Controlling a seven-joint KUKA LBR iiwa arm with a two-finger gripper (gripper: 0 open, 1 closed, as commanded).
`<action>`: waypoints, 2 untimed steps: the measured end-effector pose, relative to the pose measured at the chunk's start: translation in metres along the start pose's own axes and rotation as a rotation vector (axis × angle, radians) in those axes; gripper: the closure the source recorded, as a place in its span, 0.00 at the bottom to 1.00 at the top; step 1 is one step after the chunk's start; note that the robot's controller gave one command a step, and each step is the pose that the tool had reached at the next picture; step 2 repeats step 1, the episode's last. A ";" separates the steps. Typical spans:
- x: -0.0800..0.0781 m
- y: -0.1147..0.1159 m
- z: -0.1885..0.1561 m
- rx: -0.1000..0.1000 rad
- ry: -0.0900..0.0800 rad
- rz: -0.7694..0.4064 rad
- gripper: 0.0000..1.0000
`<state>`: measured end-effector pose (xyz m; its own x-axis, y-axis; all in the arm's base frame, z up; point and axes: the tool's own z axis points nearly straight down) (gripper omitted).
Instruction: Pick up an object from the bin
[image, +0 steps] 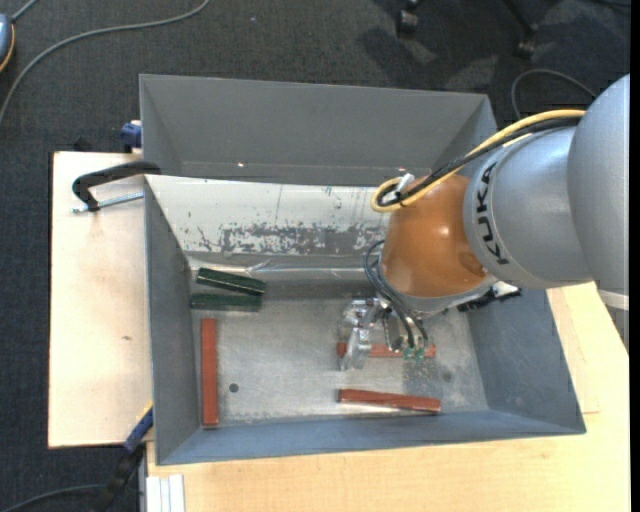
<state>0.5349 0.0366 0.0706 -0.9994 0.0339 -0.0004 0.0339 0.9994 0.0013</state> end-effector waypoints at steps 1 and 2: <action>-0.001 -0.005 -0.159 -0.001 -0.015 0.036 1.00; -0.001 -0.005 -0.159 -0.001 -0.015 0.036 1.00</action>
Offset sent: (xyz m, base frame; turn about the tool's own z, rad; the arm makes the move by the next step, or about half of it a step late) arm -0.0021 -0.0058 0.1533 0.0372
